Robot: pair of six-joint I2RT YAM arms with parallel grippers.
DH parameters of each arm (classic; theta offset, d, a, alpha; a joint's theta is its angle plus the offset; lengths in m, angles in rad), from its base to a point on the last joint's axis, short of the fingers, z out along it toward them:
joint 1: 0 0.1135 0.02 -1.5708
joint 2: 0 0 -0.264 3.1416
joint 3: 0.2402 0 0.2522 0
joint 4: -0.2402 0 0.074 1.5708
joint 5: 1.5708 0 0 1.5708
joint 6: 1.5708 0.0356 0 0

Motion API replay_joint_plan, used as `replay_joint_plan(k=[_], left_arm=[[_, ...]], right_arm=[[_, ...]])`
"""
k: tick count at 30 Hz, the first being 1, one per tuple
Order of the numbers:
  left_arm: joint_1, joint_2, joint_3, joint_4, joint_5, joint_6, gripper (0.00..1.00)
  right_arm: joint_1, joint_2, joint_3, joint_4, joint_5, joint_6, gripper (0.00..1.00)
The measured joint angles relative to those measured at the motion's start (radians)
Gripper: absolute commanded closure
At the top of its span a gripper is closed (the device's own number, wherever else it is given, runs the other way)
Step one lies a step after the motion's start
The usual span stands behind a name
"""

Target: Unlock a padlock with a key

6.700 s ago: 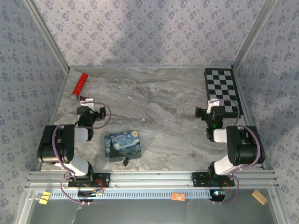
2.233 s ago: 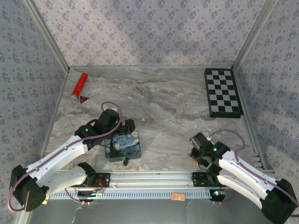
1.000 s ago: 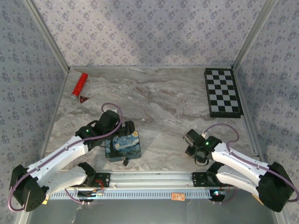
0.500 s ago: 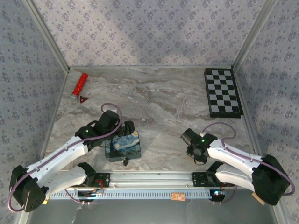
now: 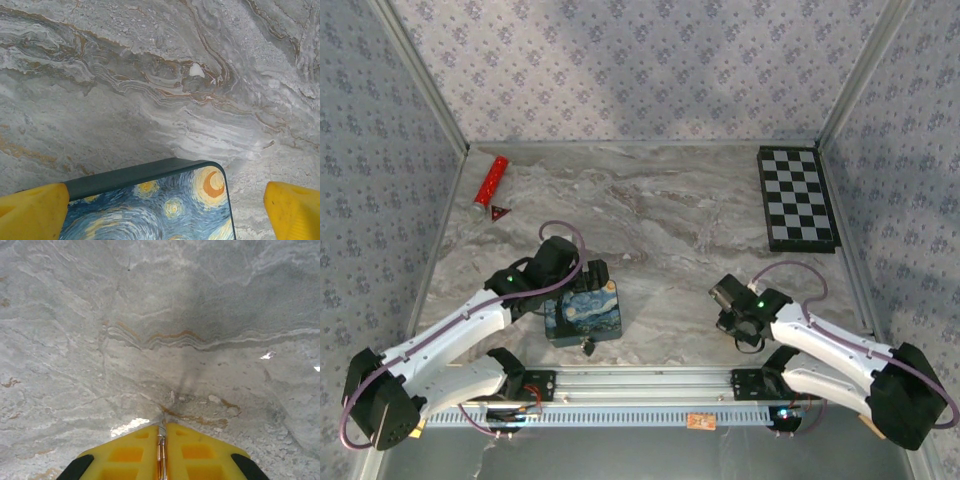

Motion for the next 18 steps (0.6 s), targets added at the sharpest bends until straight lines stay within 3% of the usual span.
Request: replay_joint_plan(k=[9,18], left_arm=[[0.000,0.019,0.000,0.015,0.004,0.000,0.00],[0.000,0.051,0.002,0.058,0.057,-0.005,0.00]], right_arm=[[0.000,-0.029,0.000,0.022,-0.011,-0.004,0.99],[0.000,-0.107,0.092,0.156,-0.029,-0.069,1.00]])
